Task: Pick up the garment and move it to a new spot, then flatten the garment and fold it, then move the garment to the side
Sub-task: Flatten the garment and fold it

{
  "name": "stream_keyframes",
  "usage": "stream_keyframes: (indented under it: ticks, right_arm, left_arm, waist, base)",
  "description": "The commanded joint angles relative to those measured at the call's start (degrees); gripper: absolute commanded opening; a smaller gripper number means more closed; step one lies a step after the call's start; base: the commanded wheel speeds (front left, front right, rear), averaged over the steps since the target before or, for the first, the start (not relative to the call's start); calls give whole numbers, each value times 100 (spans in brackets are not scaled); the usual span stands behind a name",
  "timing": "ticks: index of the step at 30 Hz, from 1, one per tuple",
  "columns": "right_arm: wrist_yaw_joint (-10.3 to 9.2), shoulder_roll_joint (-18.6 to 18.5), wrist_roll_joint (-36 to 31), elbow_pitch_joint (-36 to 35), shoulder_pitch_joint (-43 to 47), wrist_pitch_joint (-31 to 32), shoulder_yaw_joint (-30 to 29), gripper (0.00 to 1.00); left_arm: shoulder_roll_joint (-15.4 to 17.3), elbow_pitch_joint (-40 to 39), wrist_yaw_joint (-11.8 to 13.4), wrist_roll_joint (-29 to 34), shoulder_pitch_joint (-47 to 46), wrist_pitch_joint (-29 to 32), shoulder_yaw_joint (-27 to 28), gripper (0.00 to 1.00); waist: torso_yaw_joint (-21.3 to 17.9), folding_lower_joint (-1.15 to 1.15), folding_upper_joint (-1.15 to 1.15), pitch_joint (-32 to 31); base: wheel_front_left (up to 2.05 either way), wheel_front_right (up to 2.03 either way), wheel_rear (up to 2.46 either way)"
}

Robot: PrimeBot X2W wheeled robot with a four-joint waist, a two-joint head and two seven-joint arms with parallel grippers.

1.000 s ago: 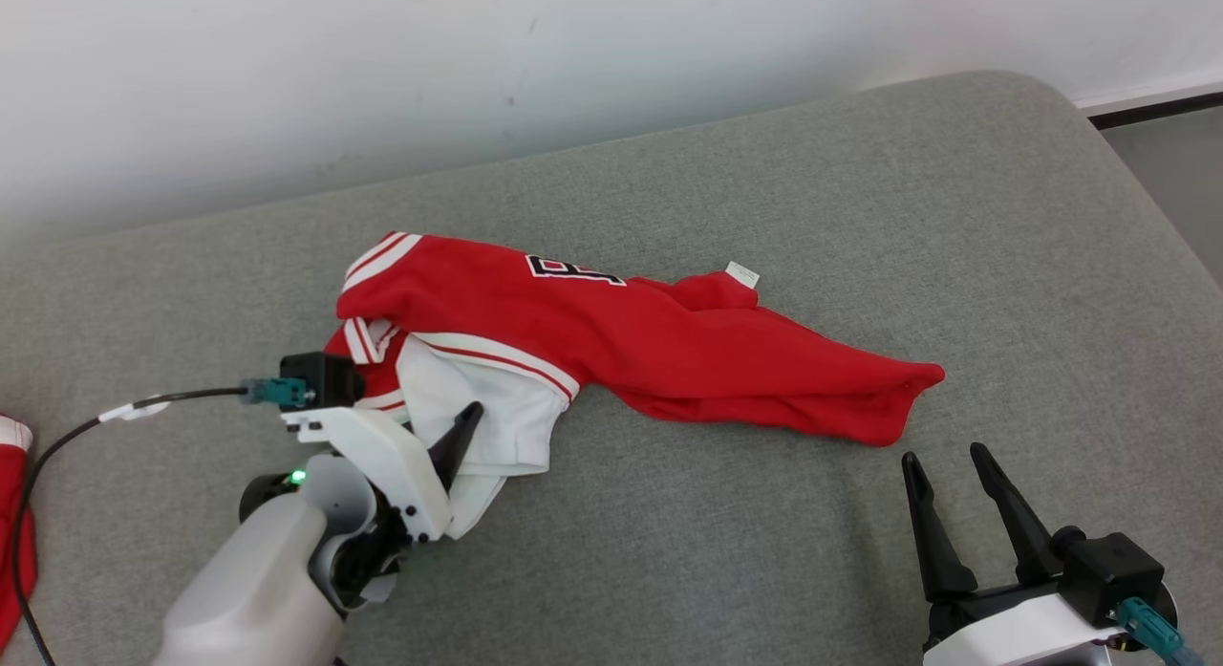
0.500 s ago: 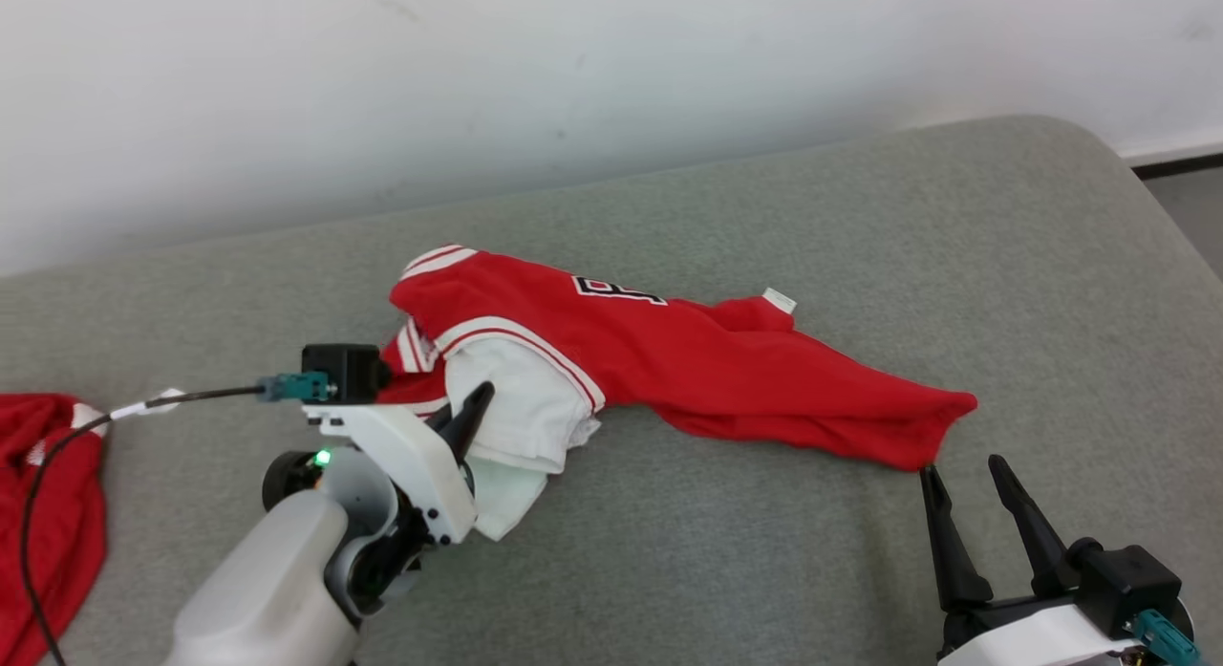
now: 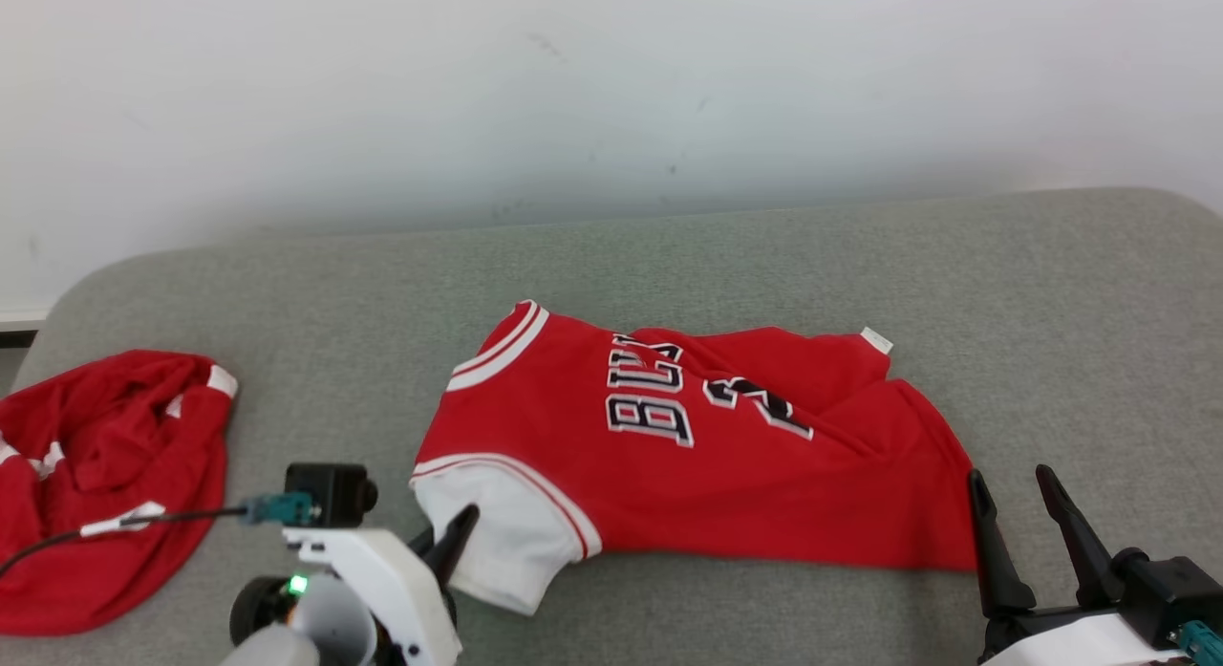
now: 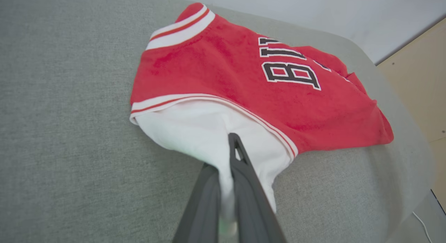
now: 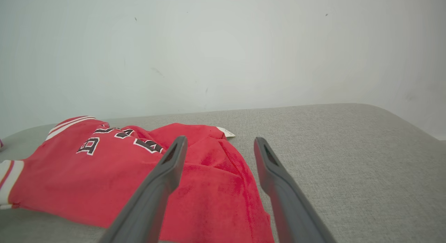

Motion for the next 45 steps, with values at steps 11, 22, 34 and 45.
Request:
stream_keyframes:
  ticks: [11, 22, 34, 45]
  right_arm:
    - [-13, -123, -3, -91, 218, -18, -176, 100]
    - [-13, -206, -29, -23, 234, -18, -176, 100]
    - [-13, -341, 16, -11, 284, -18, -93, 100]
    - [-13, -486, 71, 95, 48, 56, 96, 100]
  left_arm:
    - [305, -724, 710, -287, 1388, -219, 213, 0]
    - [51, -85, 580, -185, 1526, -818, 205, 100]
    - [185, 11, 696, 583, 1221, -2188, 528, 100]
    - [-178, -197, 612, 1174, 1319, -2453, 865, 100]
  waist:
    - [154, 0, 0, -63]
    - [156, 0, 0, -153]
    - [152, 0, 0, -306]
    - [173, 0, 0, -328]
  base:
    - [0, 0, 0]
    - [0, 0, 0]
    - [0, 0, 0]
    - [0, 0, 0]
